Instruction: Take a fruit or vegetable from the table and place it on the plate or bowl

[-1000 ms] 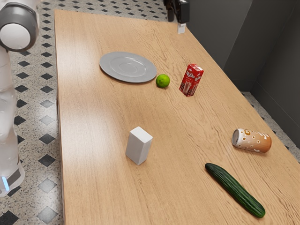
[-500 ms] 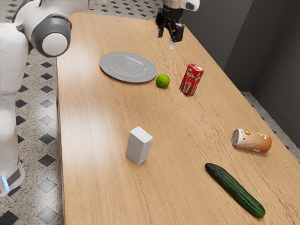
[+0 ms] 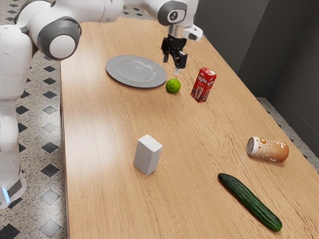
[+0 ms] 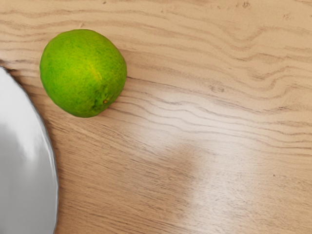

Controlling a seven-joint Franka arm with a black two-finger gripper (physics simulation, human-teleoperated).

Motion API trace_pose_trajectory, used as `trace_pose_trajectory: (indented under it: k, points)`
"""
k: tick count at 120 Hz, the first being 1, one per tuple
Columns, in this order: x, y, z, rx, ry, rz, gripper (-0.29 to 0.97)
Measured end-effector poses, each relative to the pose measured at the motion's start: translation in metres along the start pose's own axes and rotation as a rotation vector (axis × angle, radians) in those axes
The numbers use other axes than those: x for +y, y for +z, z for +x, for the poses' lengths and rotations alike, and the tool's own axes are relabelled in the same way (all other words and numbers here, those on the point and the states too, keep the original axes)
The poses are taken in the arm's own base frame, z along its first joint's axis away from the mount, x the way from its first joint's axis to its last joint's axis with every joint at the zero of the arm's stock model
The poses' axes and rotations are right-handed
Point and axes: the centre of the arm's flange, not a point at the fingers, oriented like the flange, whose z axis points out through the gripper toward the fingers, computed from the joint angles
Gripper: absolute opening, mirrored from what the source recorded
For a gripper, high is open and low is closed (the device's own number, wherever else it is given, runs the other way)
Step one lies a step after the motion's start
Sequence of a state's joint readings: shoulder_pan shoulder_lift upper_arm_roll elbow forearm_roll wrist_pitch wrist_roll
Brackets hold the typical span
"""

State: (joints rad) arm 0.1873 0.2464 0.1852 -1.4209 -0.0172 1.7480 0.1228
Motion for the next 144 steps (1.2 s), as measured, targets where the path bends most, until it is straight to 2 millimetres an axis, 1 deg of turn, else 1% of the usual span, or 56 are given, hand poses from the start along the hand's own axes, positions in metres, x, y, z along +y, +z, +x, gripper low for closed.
trace_pose_trajectory:
  k: [12,22,30,52,66,78,87,94,104,119,132,144]
  points:
    - [-0.011,0.015,0.011,0.003,0.005,0.008,0.68]
    - [-0.019,0.021,0.016,0.007,0.014,0.012,0.68]
    - [-0.026,0.035,0.021,-0.003,0.018,0.015,0.68]
    - [-0.023,0.058,0.038,0.018,0.109,0.022,0.68]
    - [-0.019,0.064,0.043,0.029,0.171,0.025,0.68]
    - [-0.014,0.063,0.045,0.04,0.217,0.023,0.68]
    - [-0.019,0.062,0.044,0.044,0.233,0.026,0.68]
    - [-0.029,0.062,0.043,0.044,0.236,0.03,0.68]
    - [-0.035,0.067,0.044,0.039,0.249,0.029,0.68]
    - [-0.033,0.072,0.046,0.039,0.279,0.023,0.68]
    - [-0.031,0.076,0.055,0.047,0.304,0.027,0.68]
    - [-0.031,0.084,0.061,0.041,0.317,0.022,0.68]
